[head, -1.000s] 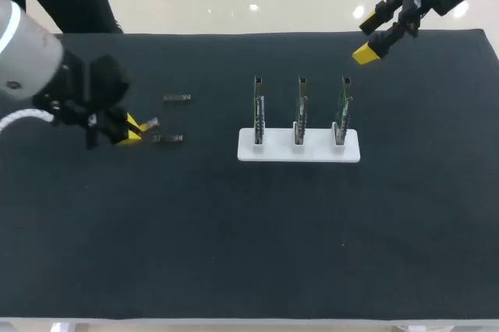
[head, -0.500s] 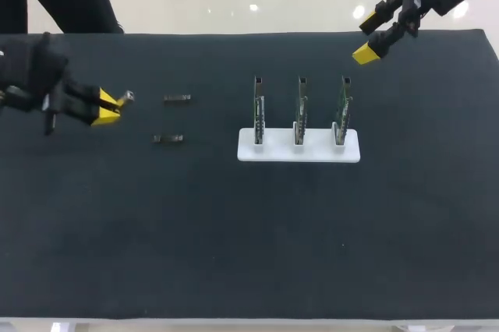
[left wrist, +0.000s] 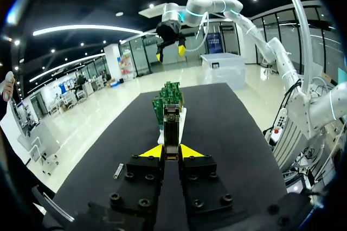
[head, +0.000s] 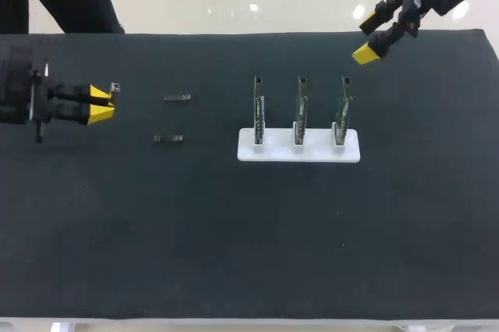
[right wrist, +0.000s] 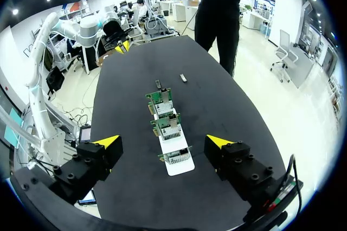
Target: Pick up the optical module with the left hand, and insert it into the network port with the right hand.
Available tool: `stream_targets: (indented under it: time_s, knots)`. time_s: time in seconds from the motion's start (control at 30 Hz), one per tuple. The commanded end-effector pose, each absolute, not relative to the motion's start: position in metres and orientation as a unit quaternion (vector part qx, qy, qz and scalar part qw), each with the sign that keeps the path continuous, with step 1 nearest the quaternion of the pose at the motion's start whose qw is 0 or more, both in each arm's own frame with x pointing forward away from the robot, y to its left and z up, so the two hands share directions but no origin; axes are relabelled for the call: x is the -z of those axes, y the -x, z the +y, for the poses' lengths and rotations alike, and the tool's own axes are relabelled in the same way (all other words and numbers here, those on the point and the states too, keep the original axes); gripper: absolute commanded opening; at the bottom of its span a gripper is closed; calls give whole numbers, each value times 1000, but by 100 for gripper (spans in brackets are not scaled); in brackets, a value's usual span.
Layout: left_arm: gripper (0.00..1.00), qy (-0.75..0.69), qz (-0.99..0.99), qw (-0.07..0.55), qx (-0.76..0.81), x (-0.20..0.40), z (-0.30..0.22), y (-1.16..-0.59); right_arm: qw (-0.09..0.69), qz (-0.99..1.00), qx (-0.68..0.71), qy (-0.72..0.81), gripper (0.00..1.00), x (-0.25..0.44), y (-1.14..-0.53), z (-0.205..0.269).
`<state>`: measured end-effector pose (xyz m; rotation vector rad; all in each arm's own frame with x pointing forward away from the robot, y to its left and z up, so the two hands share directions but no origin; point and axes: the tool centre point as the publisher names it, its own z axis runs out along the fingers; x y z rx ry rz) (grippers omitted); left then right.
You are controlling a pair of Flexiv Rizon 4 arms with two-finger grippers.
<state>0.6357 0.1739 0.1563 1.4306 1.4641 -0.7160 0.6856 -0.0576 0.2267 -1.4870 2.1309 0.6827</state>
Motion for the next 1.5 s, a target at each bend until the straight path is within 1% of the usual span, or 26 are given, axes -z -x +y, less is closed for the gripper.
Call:
stream_targets:
  time_s: [0.03, 0.1, 0.17, 0.2, 0.3, 0.4, 0.5, 0.6, 0.63, 0.83, 1.5]
  knots:
    - [0, -558, 557, 516, 335, -153, 175, -634, 227, 772, -248, 539, 100, -226, -685, -58]
    - [0, -558, 557, 516, 335, -153, 175, -634, 227, 772, -248, 539, 100, -226, -685, -58]
    - [0, -556, 534, 519, 368, -158, 171, -636, 227, 772, -248, 539, 100, -226, -685, -58]
    - [0, -550, 525, 534, 370, -161, 167, -638, 227, 772, -248, 539, 100, -226, -685, -58]
    - [0, -541, 497, 553, 392, -172, 159, -645, 227, 772, -248, 539, 100, -226, -685, -58]
    - [0, -545, 476, 557, 409, -177, 145, -653, 227, 772, -248, 539, 100, -226, -685, -58]
    - [0, -551, 459, 555, 421, -180, 137, -657, 227, 772, -248, 539, 100, -226, -685, -58]
    - [0, -554, 453, 546, 437, -182, 131, -662, 227, 772, -248, 539, 100, -226, -685, -58]
    - [0, -558, 453, 534, 446, -183, 128, -665, 227, 772, -248, 539, 100, -226, -685, -58]
    - [0, -560, 448, 521, 463, -185, 113, -672, 227, 772, -248, 539, 100, -226, -685, -58]
    - [0, -535, 463, 530, 467, -195, 32, -696, 227, 772, -248, 539, 100, -226, -685, -58]
